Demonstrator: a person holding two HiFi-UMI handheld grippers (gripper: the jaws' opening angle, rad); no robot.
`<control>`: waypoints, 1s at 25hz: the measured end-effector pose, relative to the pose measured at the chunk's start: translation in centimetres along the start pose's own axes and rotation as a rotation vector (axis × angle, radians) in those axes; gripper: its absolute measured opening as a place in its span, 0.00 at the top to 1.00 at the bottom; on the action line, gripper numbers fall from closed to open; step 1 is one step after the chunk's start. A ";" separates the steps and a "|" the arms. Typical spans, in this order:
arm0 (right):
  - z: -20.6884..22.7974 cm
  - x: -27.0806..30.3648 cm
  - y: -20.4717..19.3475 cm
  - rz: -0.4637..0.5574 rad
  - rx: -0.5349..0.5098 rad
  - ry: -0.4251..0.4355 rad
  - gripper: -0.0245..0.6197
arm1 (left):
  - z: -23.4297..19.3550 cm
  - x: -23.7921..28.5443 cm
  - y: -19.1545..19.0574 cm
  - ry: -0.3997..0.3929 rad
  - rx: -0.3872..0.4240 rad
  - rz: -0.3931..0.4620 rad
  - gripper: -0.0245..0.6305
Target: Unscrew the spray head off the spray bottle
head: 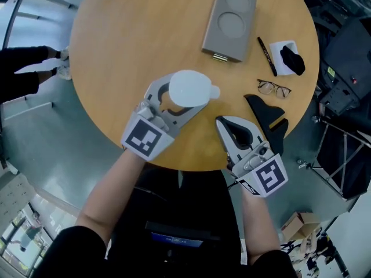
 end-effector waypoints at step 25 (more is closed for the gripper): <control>-17.4 -5.6 17.2 -0.027 -0.149 0.143 0.81 | 2.4 -12.4 21.0 -0.141 -0.033 0.013 0.50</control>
Point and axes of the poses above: the fingertips, and each gripper's own axes: x forward along the fingers, z to its right, y out of its top, the point moved 9 cm from there along -x, backward along the fingers, and after that the axes turned 10 degrees about x, right-handed, at the moved point
